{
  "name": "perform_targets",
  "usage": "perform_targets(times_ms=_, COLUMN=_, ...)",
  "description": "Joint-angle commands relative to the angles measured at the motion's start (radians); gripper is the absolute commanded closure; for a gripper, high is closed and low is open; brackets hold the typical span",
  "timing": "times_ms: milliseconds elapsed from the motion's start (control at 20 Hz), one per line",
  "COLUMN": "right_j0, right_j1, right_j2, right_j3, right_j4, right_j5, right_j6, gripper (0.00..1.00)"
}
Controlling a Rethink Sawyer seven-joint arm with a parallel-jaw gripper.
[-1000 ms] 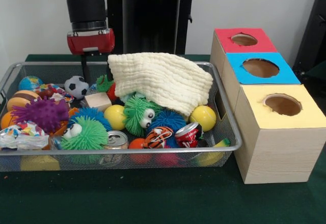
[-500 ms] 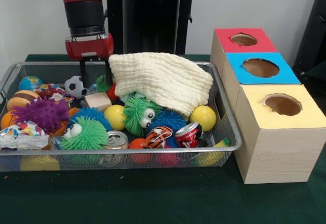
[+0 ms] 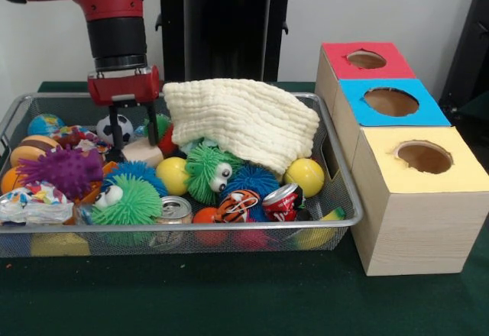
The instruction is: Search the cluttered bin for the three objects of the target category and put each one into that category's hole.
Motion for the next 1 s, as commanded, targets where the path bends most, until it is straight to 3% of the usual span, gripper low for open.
perform_targets(times_ms=50, right_j0=-0.010, right_j1=0.098, right_j2=0.039, right_j3=-0.147, right_j4=-0.095, right_j5=0.095, right_j6=-0.123, gripper=0.00)
perform_targets(times_ms=350, right_j0=-0.006, right_j1=0.133, right_j2=-0.010, right_j3=-0.163, right_j4=-0.138, right_j5=0.033, right_j6=-0.081, gripper=0.00)
perform_targets(times_ms=700, right_j0=0.059, right_j1=0.150, right_j2=-0.114, right_j3=-0.193, right_j4=-0.165, right_j5=-0.059, right_j6=-0.018, gripper=0.00)
perform_targets(times_ms=1000, right_j0=0.013, right_j1=0.189, right_j2=-0.082, right_j3=-0.207, right_j4=-0.201, right_j5=-0.060, right_j6=-0.038, gripper=0.00)
